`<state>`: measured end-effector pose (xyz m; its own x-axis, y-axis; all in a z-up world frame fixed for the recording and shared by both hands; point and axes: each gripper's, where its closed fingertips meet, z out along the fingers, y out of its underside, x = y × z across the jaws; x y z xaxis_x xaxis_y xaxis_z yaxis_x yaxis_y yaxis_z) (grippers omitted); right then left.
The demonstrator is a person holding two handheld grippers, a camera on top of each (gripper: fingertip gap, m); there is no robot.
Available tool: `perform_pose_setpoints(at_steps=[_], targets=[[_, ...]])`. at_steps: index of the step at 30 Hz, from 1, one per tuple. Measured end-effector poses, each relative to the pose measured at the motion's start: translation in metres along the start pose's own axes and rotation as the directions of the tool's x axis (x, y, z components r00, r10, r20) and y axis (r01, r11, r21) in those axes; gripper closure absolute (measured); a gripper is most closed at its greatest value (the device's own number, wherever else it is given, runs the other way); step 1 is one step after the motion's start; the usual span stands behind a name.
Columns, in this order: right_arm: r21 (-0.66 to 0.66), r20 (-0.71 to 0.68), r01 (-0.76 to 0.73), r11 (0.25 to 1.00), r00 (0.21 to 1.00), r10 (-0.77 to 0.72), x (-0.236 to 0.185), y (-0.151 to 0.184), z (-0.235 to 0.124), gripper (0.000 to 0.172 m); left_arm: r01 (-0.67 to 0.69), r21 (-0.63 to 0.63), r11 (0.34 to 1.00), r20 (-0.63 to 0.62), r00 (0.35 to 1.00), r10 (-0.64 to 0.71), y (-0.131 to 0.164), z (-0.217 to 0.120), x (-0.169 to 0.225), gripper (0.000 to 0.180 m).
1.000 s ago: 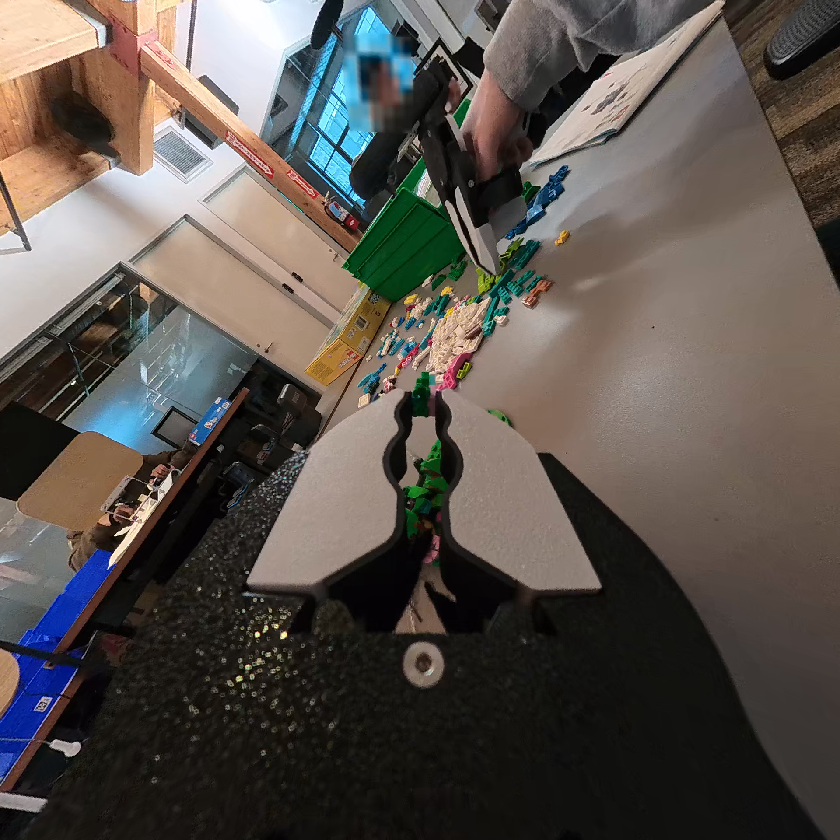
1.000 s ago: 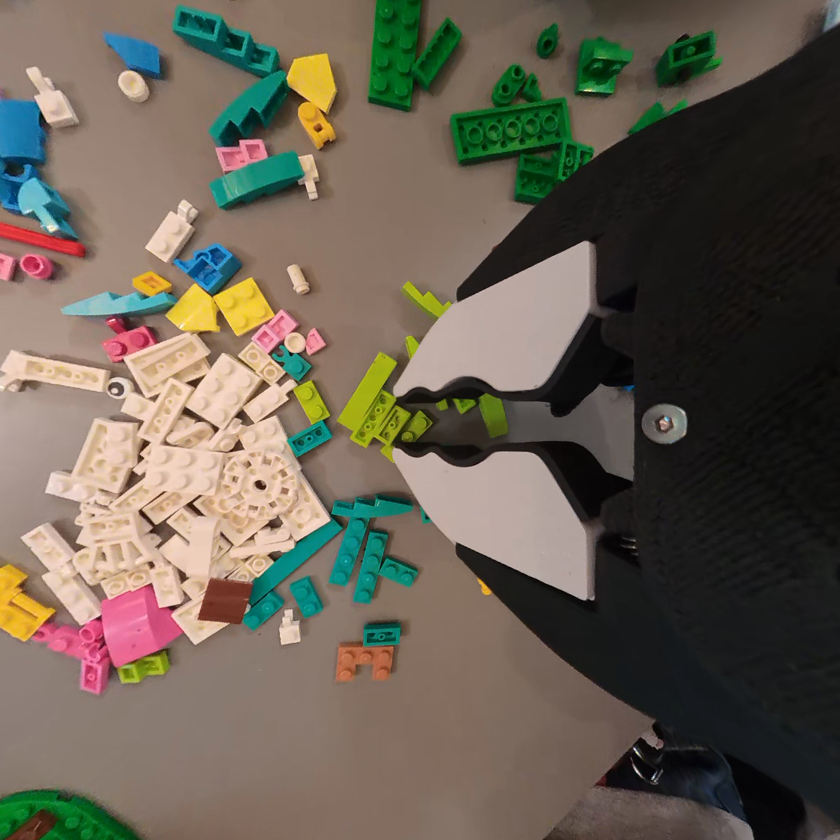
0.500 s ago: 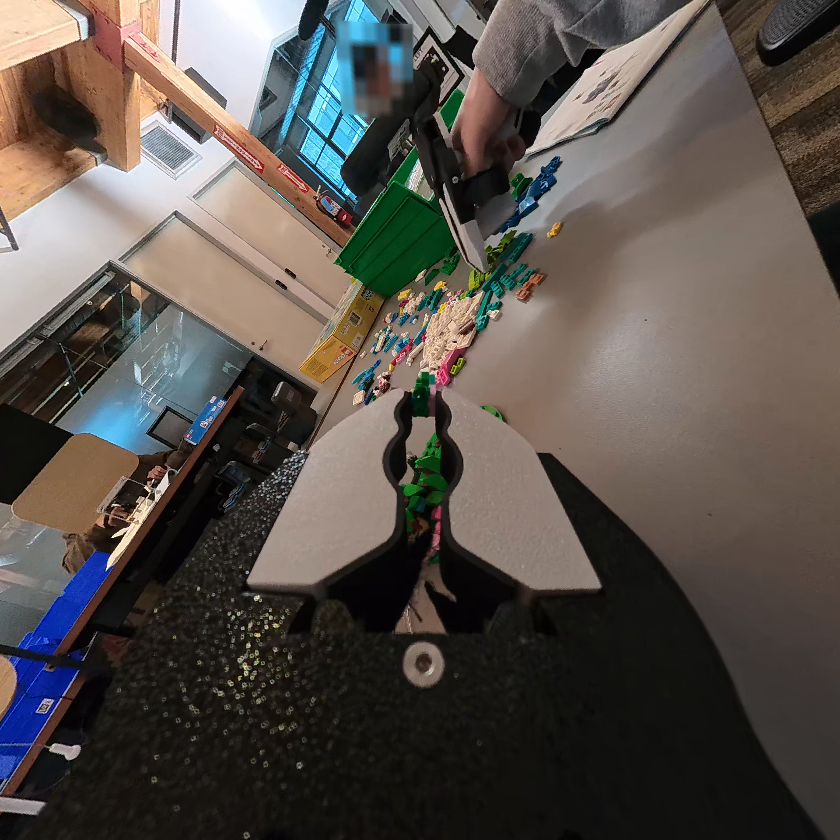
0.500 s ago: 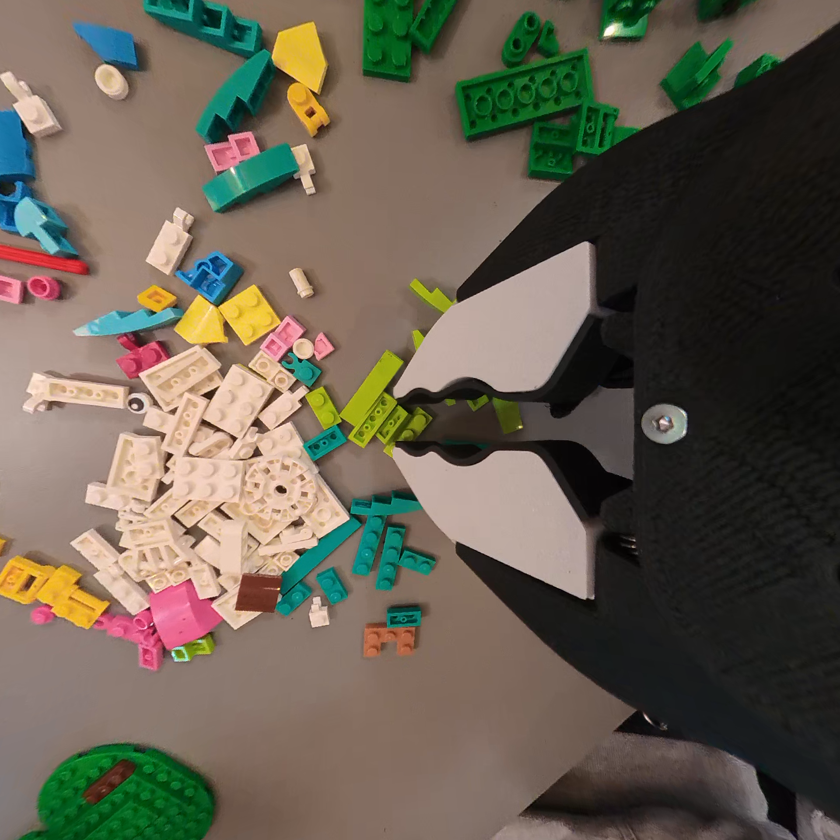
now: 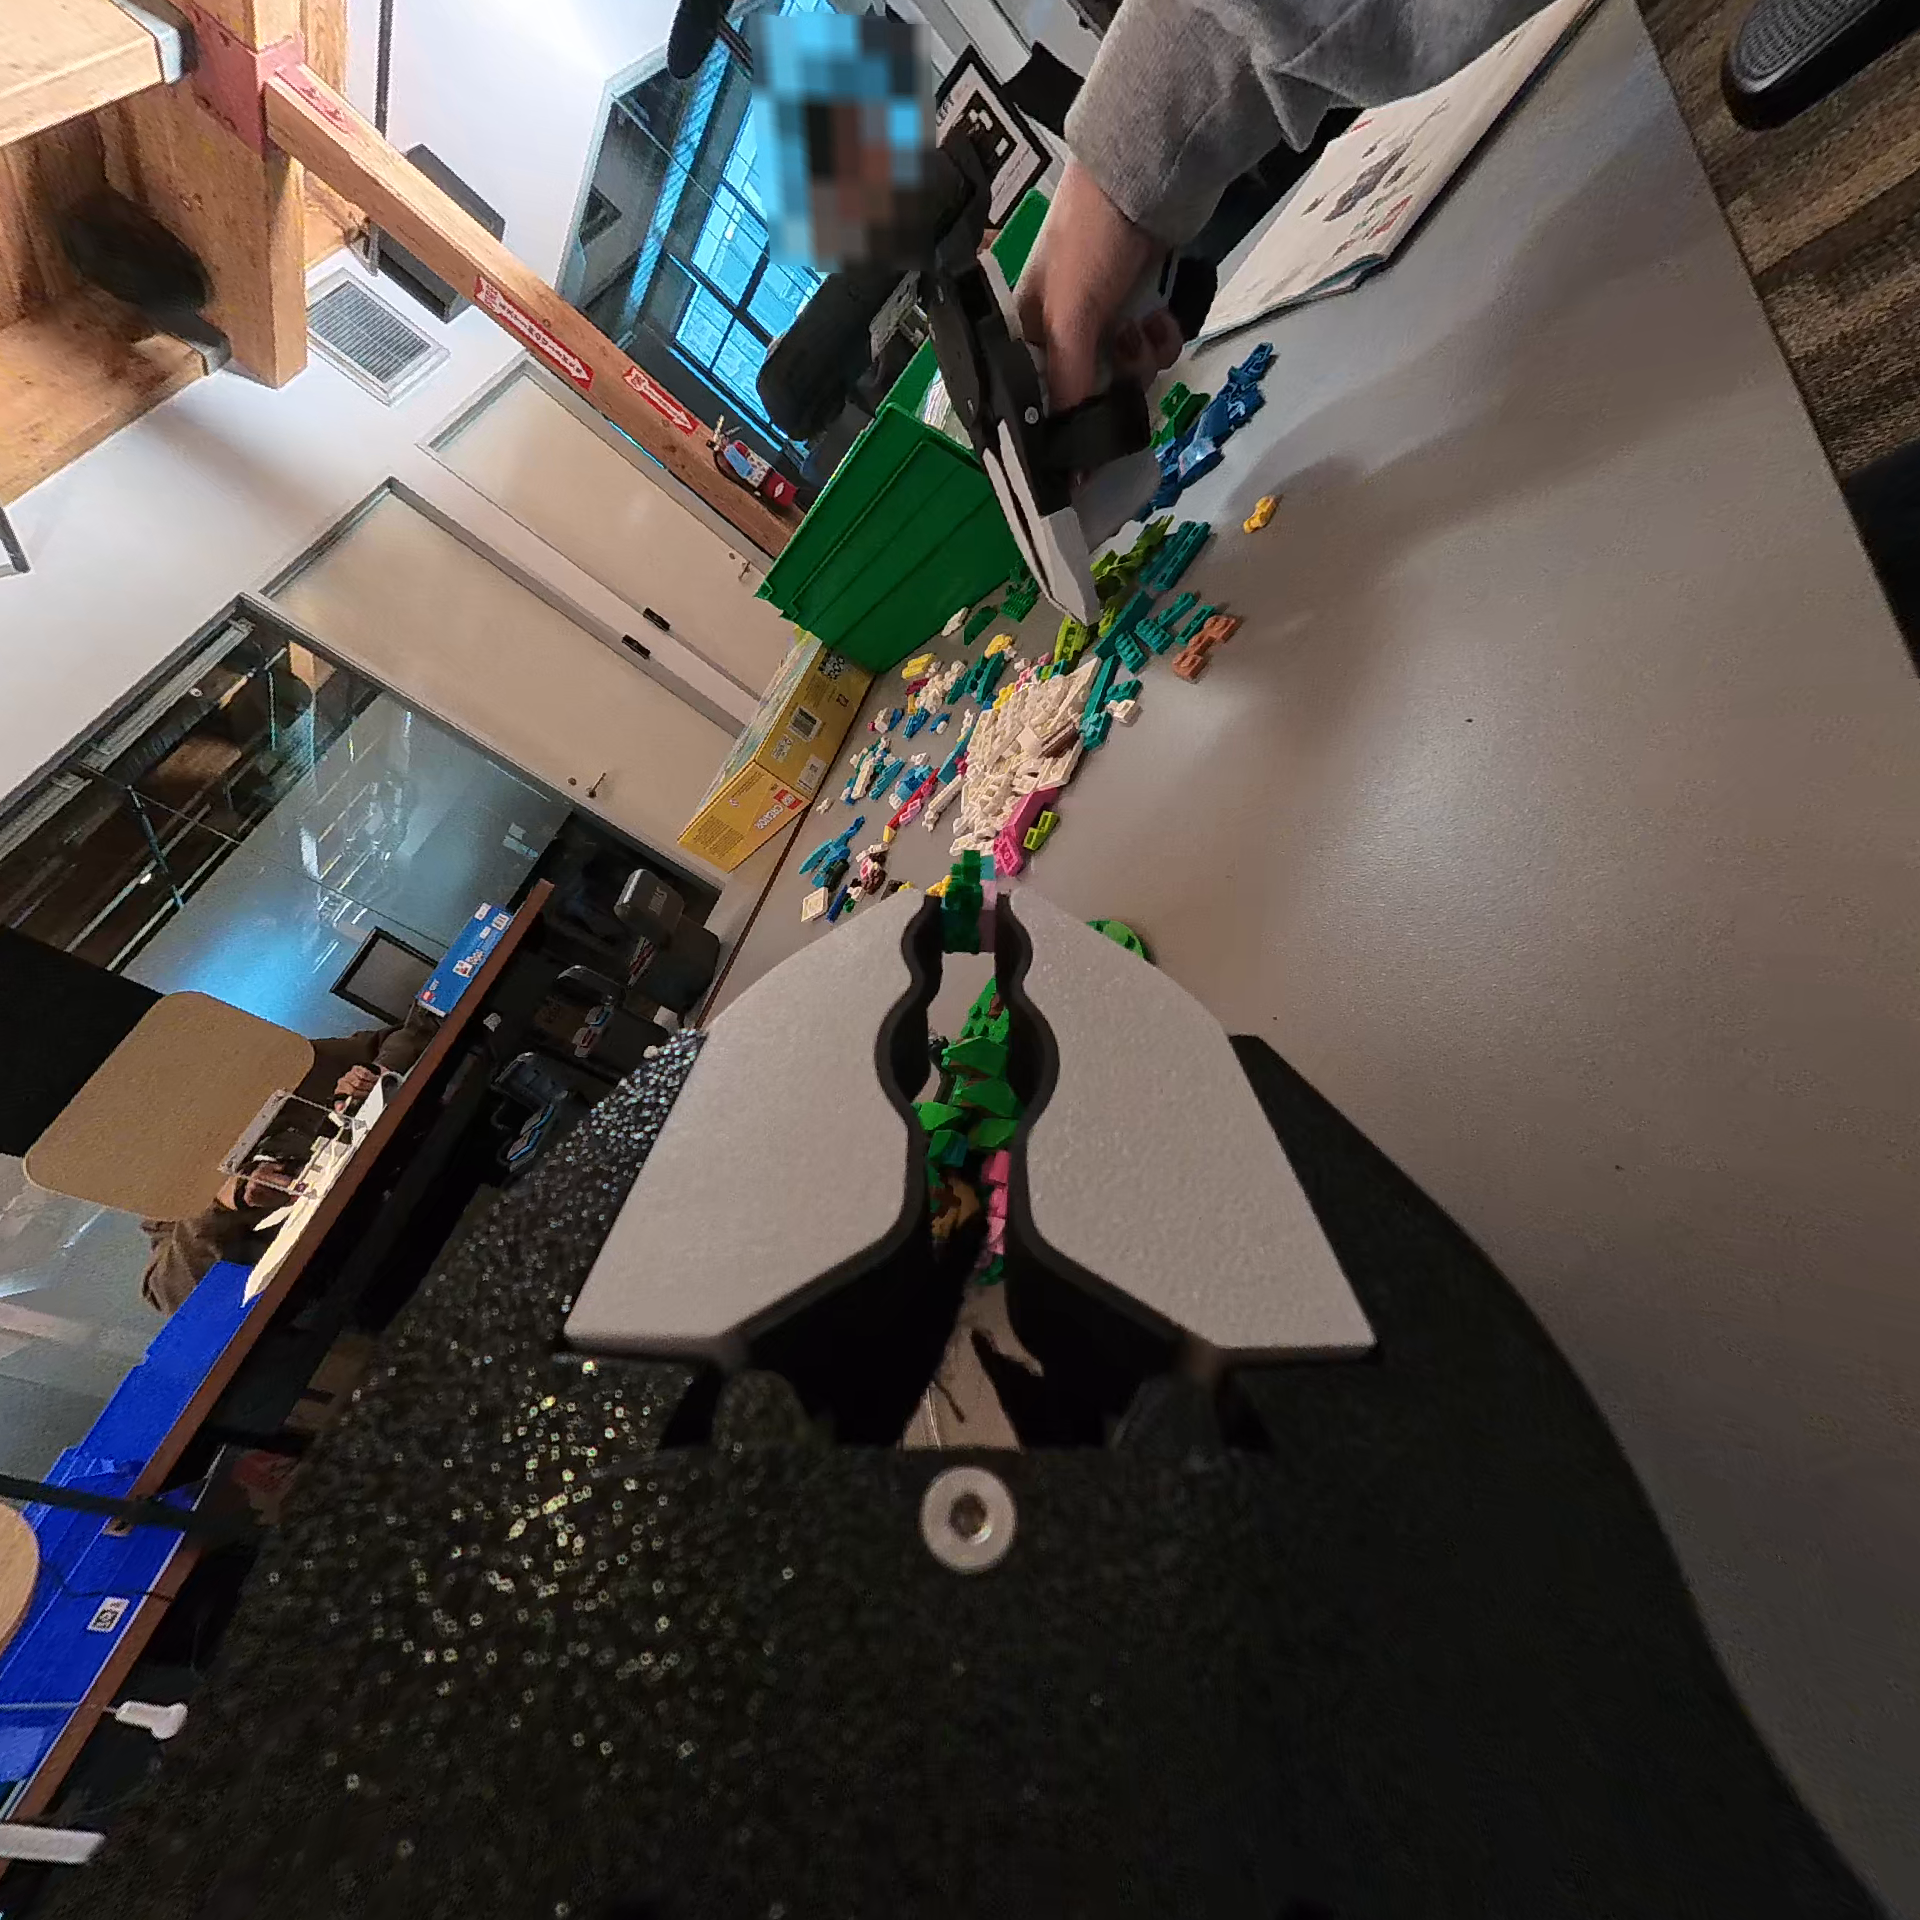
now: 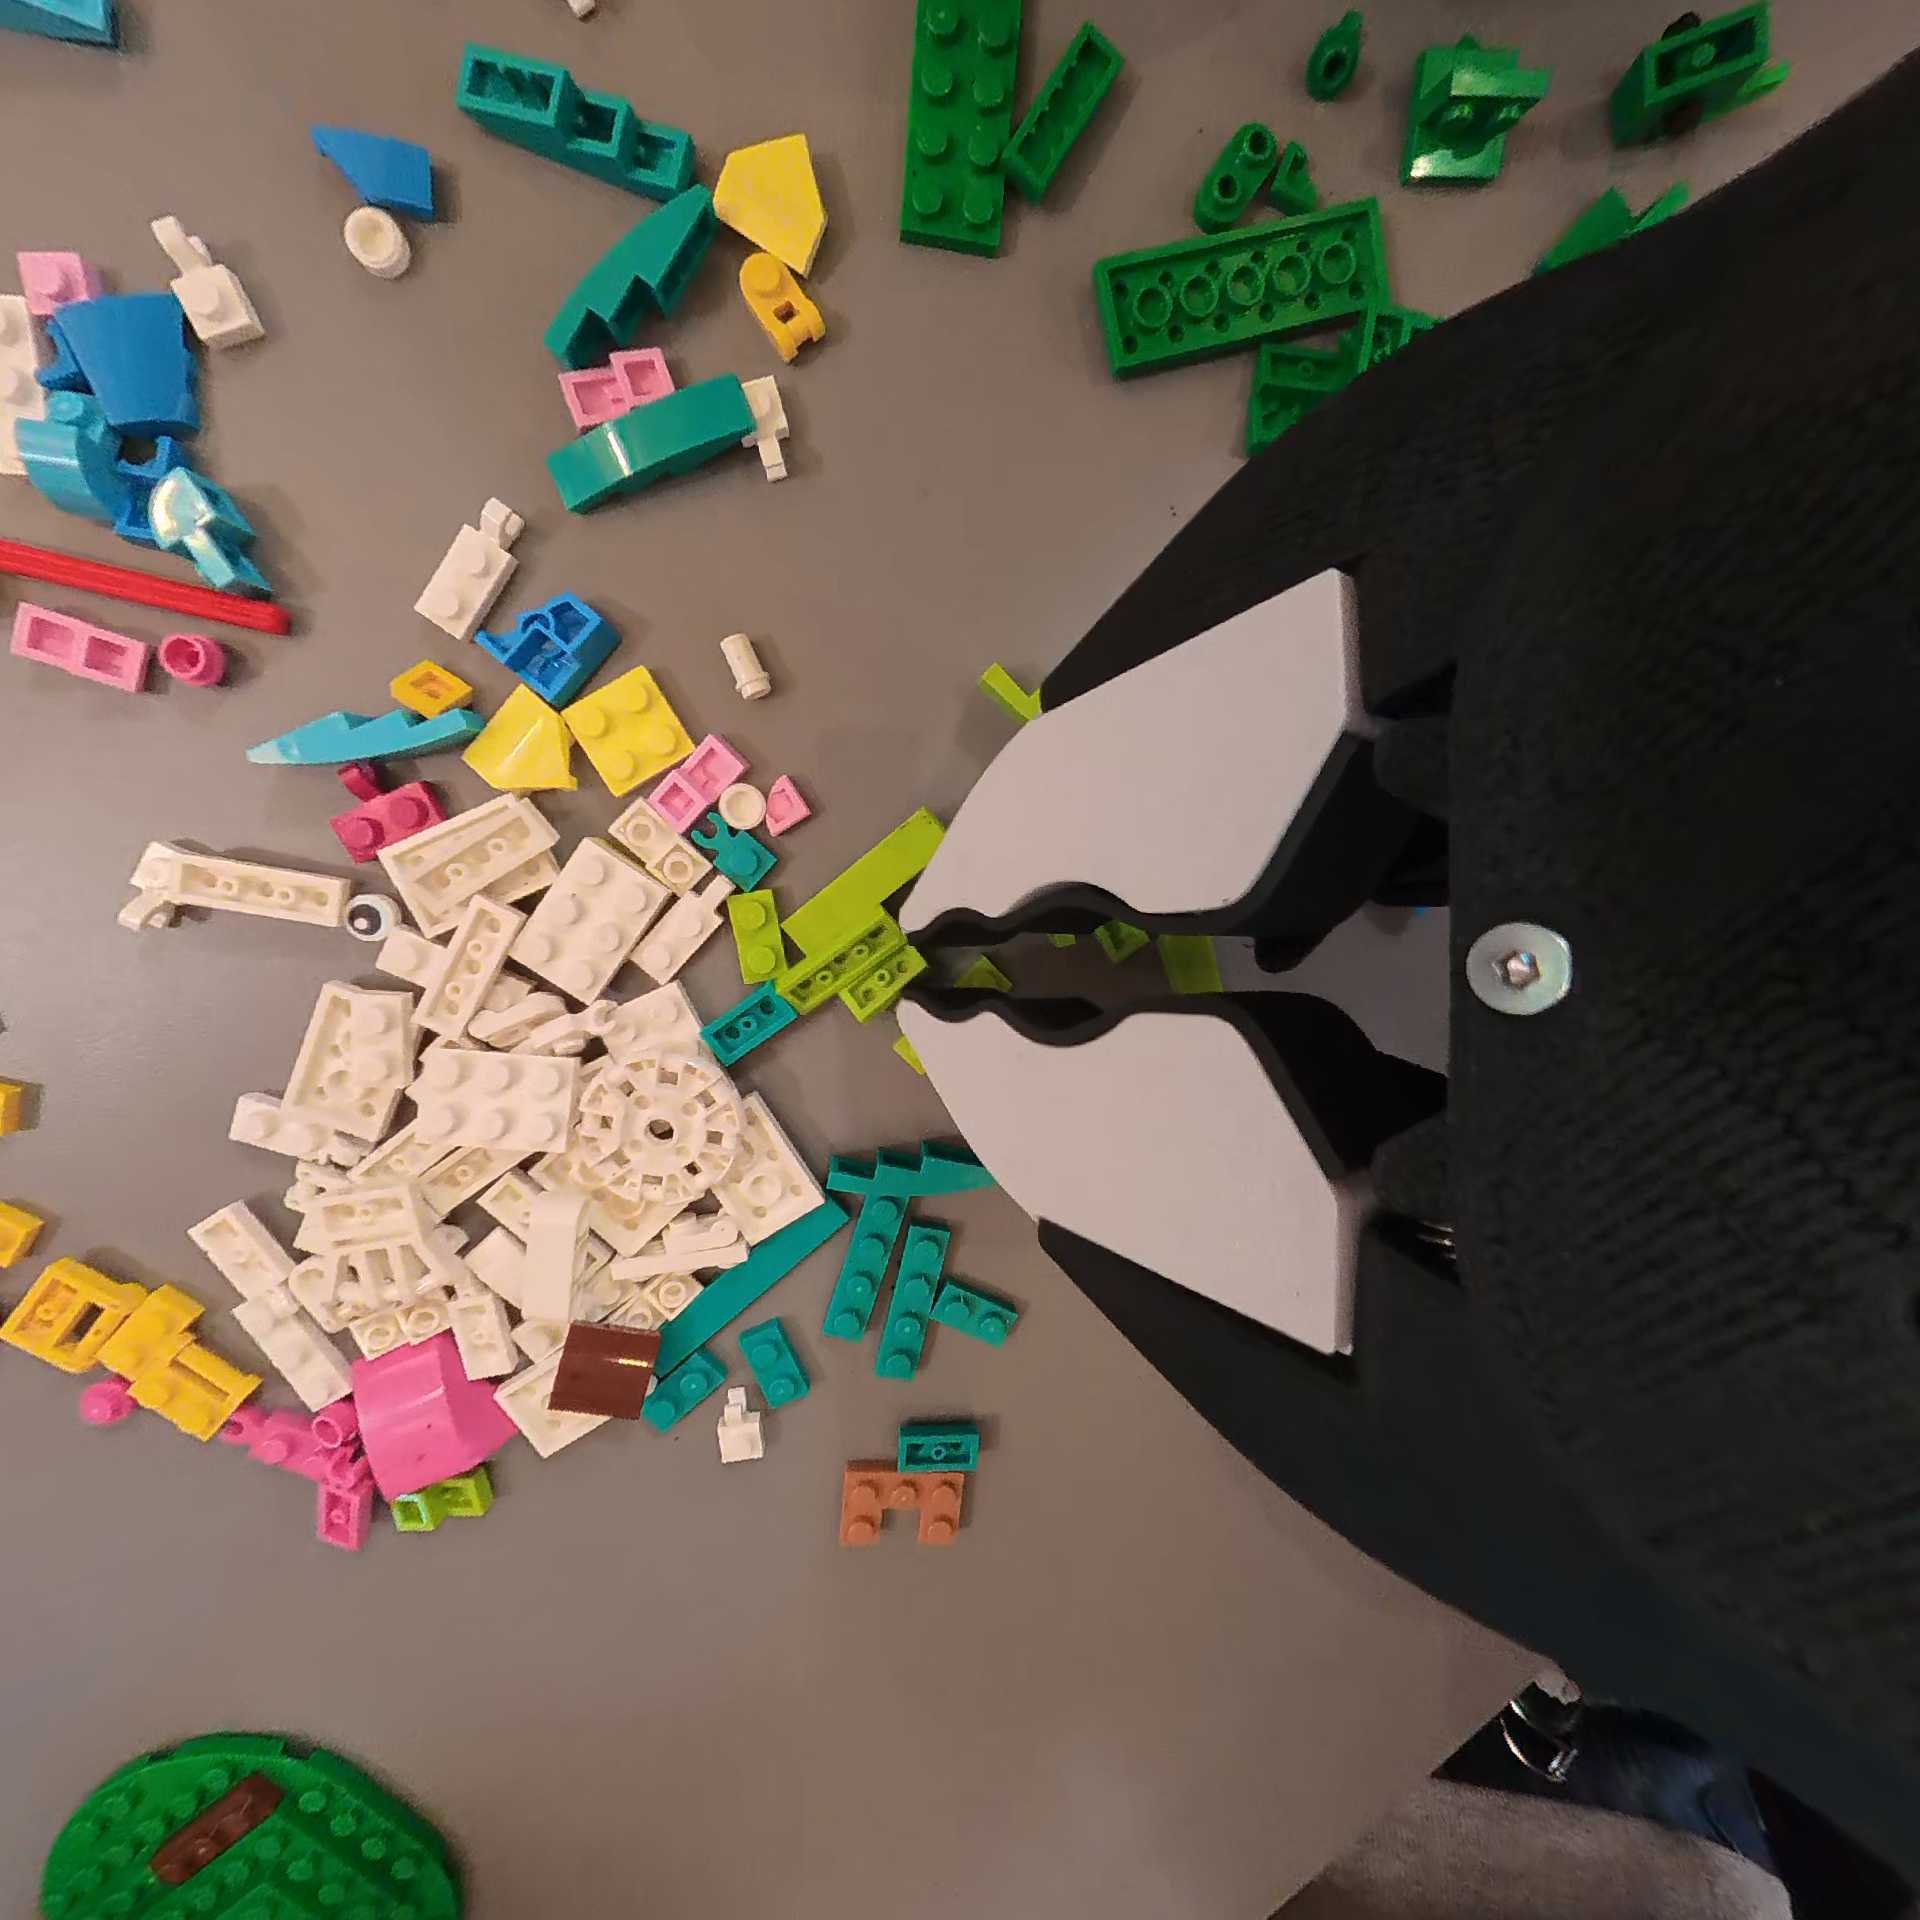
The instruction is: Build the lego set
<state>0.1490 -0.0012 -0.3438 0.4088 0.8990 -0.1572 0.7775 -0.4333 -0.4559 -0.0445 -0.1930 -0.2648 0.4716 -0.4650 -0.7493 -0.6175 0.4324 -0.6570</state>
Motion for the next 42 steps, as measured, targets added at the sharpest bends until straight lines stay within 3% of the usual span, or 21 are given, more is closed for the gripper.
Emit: perform_pose_setpoints(at_steps=[19,26,31,34,37,42], targets=[[0.052,-0.06,0.135,0.99,0.989,-0.132,-0.005,-0.01,-0.005,0.172,-0.005,-0.005,1.0,-0.007,1.0,0.005,0.001,0.0,0.001,0.17],[0.157,-0.012,0.209,0.965,0.978,-0.21,-0.045,-0.029,-0.021,0.172,-0.006,-0.005,1.0,-0.002,1.0,0.006,0.001,0.0,0.0,0.17],[0.056,-0.131,0.31,0.949,0.945,-0.3,-0.052,-0.026,-0.024,0.172,-0.009,-0.006,1.0,-0.003,1.0,0.009,0.001,0.0,0.001,0.17],[0.02,-0.149,0.141,0.99,0.979,-0.136,-0.031,-0.021,-0.021,0.171,-0.01,-0.009,1.0,-0.005,1.0,0.01,0.001,0.0,0.001,0.17],[-0.014,-0.045,-0.058,0.998,0.997,0.057,-0.026,-0.012,-0.011,0.156,-0.012,-0.009,1.0,-0.005,1.0,0.012,0.001,0.0,0.001,0.17],[-0.039,-0.091,-0.097,0.995,0.991,0.093,-0.015,-0.01,-0.005,0.157,-0.012,-0.009,1.0,-0.005,1.0,0.012,0.002,0.0,0.001,0.17]])
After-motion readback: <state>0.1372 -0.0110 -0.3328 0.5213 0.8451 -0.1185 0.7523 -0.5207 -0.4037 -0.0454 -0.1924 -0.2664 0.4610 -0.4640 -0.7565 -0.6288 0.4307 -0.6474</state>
